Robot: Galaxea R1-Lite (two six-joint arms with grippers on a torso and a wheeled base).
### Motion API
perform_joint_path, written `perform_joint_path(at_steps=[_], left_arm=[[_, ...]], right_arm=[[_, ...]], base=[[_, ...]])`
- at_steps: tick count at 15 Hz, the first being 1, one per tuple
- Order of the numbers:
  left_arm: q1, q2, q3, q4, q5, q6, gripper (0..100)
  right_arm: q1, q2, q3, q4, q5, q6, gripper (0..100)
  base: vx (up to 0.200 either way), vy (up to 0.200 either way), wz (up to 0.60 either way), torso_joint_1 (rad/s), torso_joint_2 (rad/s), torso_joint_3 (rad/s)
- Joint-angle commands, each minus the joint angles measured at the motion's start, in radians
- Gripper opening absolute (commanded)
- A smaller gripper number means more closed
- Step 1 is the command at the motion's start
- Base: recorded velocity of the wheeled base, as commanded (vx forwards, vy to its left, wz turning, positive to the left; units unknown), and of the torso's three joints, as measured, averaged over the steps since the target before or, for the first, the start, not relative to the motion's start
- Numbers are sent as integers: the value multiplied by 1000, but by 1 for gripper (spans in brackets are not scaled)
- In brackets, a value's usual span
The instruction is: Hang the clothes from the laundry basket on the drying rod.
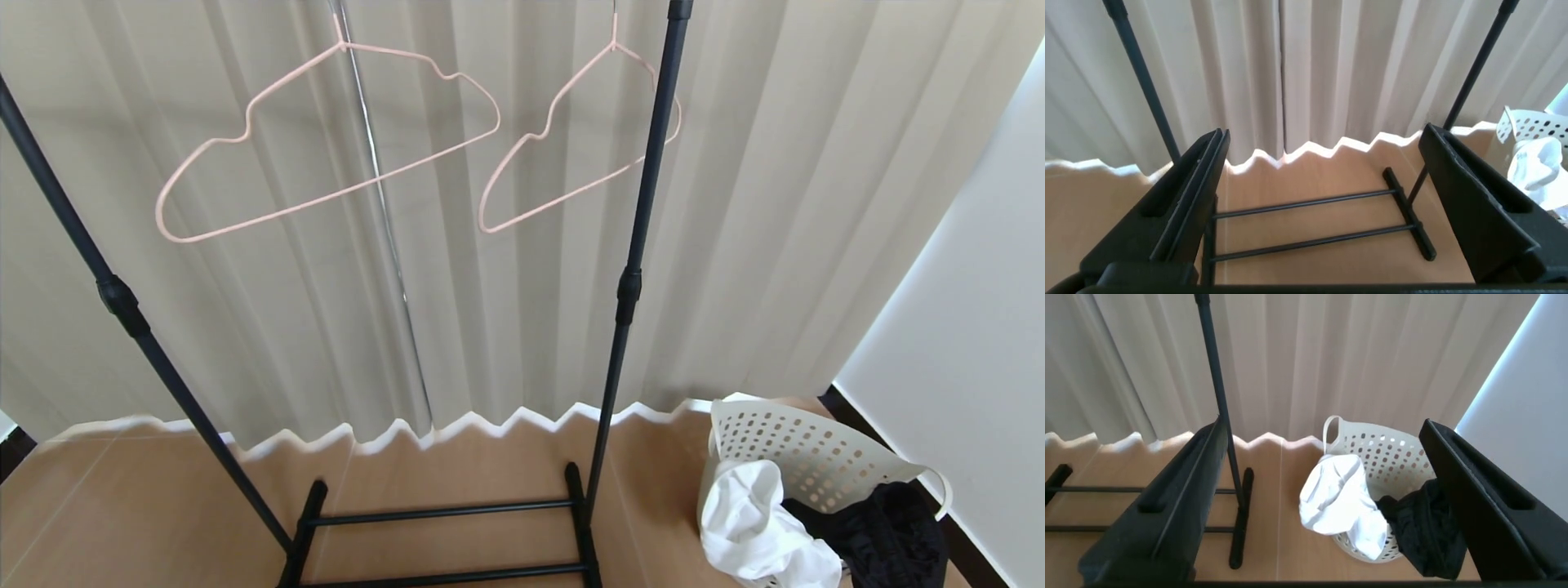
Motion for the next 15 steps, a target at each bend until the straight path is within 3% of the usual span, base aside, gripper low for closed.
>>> perform_joint_path(at_steps=[1, 7, 10, 15], left_arm=[[0, 1, -1, 0, 0, -2, 100], [0, 1, -1, 0, 0, -2, 100], [0, 1, 1, 0, 0, -2, 100], [0, 1, -1, 0, 0, -2, 100]], right_arm=[[0, 1, 0, 0, 0, 0, 100], [0, 1, 0, 0, 0, 0, 100], [0, 1, 0, 0, 0, 0, 100], [0, 1, 0, 0, 0, 0, 100]], base=[[0, 0, 0, -110, 461, 349], [0, 0, 0, -64, 448, 369], [0, 0, 0, -20, 139, 121], [0, 0, -600, 0, 22, 20]])
